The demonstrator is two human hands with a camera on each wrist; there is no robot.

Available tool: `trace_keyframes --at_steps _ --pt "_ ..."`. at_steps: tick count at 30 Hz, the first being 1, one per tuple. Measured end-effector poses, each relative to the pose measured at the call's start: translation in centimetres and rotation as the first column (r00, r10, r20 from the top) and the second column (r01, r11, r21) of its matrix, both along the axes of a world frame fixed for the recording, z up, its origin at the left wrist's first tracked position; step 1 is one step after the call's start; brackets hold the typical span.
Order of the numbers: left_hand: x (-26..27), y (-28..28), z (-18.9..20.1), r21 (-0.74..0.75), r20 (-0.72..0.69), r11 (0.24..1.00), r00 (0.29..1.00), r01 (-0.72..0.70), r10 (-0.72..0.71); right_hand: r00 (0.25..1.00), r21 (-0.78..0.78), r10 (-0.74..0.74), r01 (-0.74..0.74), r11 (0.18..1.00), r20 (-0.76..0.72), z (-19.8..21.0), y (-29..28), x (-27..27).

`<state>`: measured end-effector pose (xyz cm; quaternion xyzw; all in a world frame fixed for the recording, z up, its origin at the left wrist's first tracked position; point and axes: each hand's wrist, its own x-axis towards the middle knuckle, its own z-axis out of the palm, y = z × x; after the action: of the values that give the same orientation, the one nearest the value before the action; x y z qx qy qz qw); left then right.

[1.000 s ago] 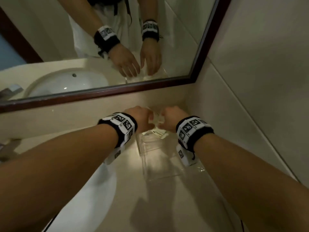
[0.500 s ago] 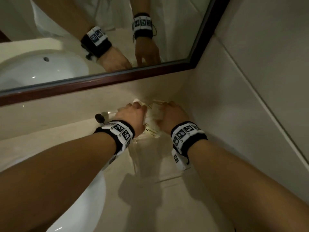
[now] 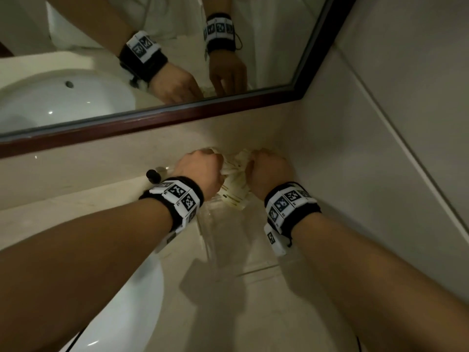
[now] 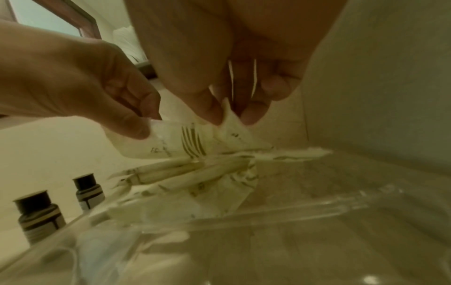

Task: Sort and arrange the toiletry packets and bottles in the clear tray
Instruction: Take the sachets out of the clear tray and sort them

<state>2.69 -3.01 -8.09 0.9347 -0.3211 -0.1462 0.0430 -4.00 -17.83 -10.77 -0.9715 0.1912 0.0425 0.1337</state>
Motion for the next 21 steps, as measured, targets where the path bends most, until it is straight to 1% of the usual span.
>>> trace_keyframes --at_steps 3,7,12,16,21 --pt "-1.0 0.5 1.1 -0.036 0.013 0.999 1.0 0.008 -0.008 0.996 -0.05 0.014 -0.009 0.999 0.086 1.5 0.3 -1.4" --pt "-3.1 1.2 2.6 -0.064 0.046 0.998 0.999 0.028 -0.025 0.982 -0.078 0.009 0.006 0.997 0.191 3.4 1.3 -3.9" --pt "-6.4 1.9 3.1 -0.115 0.076 0.991 0.995 0.071 -0.062 0.987 -0.106 -0.004 0.021 0.994 0.16 4.6 2.0 -7.2" --pt "-8.6 2.1 2.6 -0.139 0.059 0.986 0.995 0.091 -0.083 0.983 -0.111 -0.038 0.058 0.992 0.178 4.7 2.4 -9.5" --pt "-10.8 2.3 1.2 -0.16 0.001 0.984 0.997 0.074 -0.075 0.988 -0.089 -0.069 0.081 0.993 0.135 4.6 3.1 -11.9"
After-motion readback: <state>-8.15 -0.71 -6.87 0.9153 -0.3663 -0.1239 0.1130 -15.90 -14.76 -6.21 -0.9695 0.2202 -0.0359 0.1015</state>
